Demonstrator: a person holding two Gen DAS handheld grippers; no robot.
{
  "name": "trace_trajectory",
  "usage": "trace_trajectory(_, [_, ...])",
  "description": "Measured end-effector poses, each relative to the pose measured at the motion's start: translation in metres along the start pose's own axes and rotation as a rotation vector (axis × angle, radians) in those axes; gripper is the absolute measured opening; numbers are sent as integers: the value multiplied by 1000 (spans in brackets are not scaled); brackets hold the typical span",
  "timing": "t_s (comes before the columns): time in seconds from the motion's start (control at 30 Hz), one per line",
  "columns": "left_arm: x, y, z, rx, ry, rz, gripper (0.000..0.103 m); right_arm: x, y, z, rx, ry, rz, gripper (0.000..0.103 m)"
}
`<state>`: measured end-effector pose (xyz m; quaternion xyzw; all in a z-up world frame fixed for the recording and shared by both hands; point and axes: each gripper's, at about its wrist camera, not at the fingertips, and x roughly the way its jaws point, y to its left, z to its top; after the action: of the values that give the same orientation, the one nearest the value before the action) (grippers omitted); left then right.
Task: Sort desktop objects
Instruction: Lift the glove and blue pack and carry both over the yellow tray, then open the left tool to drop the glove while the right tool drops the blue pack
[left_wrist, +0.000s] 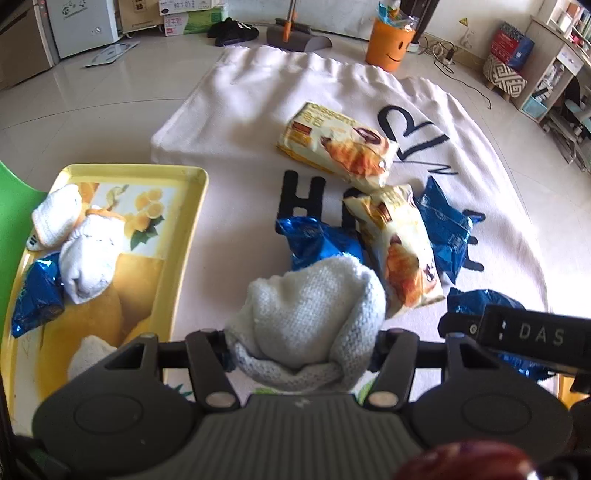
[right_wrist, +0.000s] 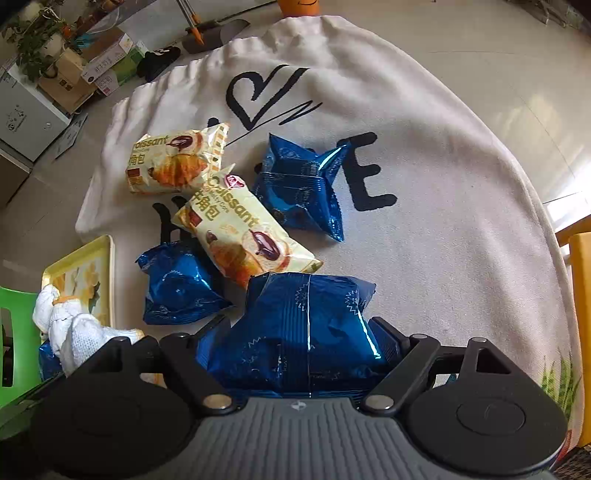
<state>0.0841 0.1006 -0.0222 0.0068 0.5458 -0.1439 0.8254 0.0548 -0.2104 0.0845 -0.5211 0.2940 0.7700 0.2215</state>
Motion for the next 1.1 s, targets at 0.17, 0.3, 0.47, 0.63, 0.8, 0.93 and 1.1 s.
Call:
trace_trajectory(0.17, [-11,34,17,-94,-31,37,56,-3,28,-5,-44,8,67,82])
trace_trajectory(0.3, [-23,64,30,-172,-68,65,56,-5,54,-11,-96,2,127,82])
trace_trajectory(0.47, [-41,104,38,-271,-118,107,56,-6,83,-18,-145,6,199,82])
trace_trajectory(0.63, [-41,129,31,-350,-98,153,56,-4,110,-24,-193,-10,229,82])
trace_trajectory(0.8, [-41,152,20,-435,-72,193,56,5,133,-26,-199,-2,258,82])
trace_trajectory(0.93, [-42,172,9,-525,-55,242,56,15,152,-31,-213,11,299,82])
trace_trajectory(1.1, [-41,198,-10,-657,-19,279,56,31,177,-40,-219,38,349,82])
